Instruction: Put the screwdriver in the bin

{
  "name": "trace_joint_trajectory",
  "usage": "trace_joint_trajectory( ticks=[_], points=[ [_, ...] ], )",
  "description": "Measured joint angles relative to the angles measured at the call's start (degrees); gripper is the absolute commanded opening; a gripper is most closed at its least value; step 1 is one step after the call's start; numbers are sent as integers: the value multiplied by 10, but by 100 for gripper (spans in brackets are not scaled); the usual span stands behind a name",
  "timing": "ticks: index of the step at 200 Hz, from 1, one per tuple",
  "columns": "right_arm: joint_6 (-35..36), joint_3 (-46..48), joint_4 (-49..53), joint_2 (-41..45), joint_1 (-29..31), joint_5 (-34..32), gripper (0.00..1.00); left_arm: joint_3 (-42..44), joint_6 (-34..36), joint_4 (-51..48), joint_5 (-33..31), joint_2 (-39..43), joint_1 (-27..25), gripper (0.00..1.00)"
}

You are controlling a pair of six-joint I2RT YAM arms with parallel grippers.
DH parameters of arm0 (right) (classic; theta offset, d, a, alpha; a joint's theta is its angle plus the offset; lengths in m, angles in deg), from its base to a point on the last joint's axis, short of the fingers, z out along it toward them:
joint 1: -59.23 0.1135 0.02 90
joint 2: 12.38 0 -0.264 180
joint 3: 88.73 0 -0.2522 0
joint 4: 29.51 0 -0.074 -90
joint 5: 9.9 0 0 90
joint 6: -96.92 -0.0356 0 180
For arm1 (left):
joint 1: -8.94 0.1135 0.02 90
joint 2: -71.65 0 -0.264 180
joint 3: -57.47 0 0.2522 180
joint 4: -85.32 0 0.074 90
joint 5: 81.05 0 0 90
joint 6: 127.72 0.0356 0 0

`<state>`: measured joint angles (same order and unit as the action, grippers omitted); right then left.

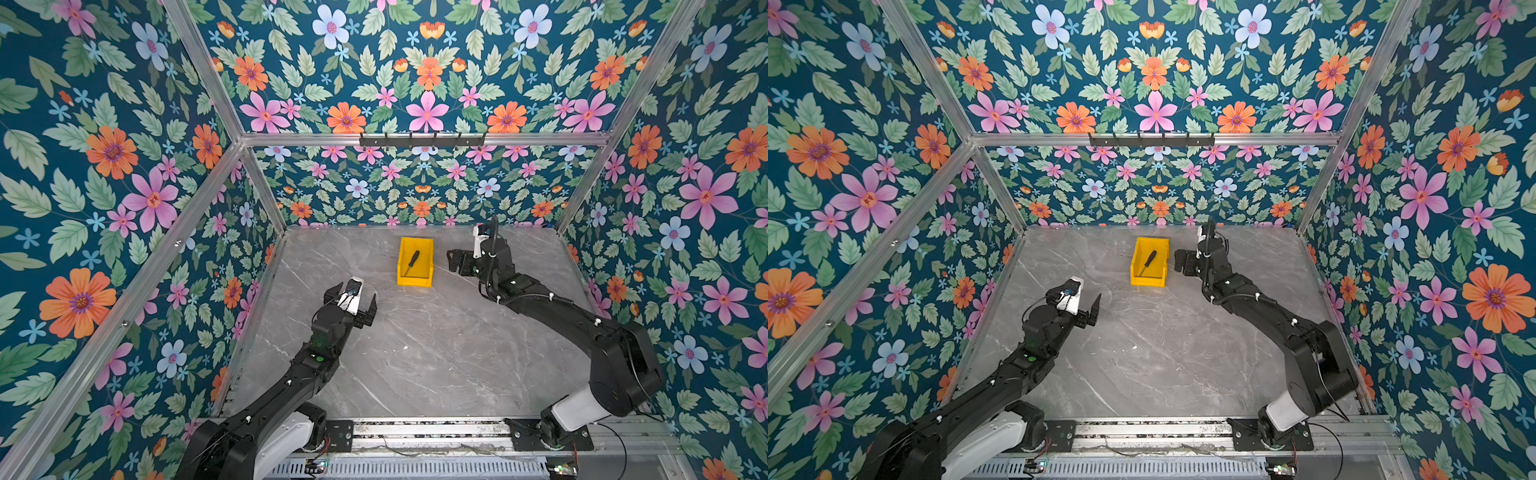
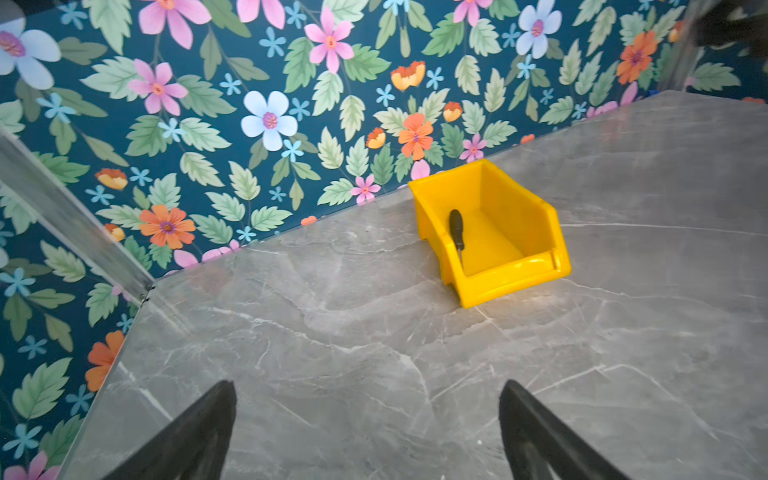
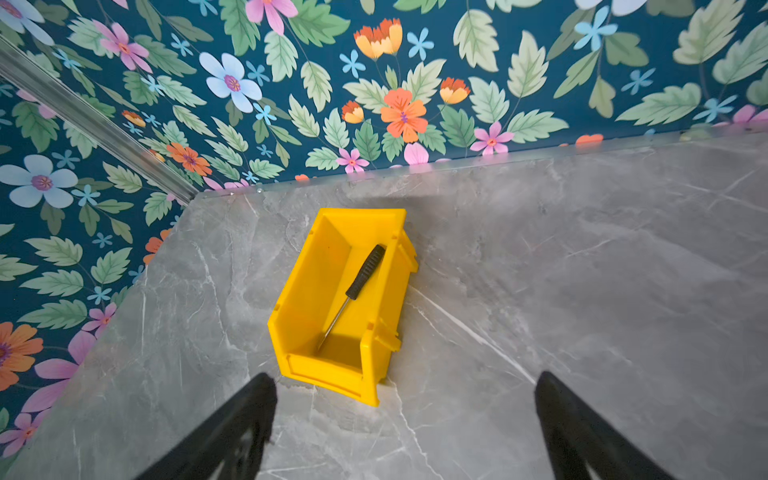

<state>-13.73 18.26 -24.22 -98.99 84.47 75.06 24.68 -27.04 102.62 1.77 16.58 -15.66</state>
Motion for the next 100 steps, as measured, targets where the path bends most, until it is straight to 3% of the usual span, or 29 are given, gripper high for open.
trace_joint_trajectory(
  ticks=[54, 100],
  points=[
    [96, 169, -52, 123, -45, -20, 99, 47, -43, 61, -2, -13, 94, 100],
    [179, 290, -99, 205, -134, -53, 99, 78, -73, 122, -4, -51, 153, 100]
  ],
)
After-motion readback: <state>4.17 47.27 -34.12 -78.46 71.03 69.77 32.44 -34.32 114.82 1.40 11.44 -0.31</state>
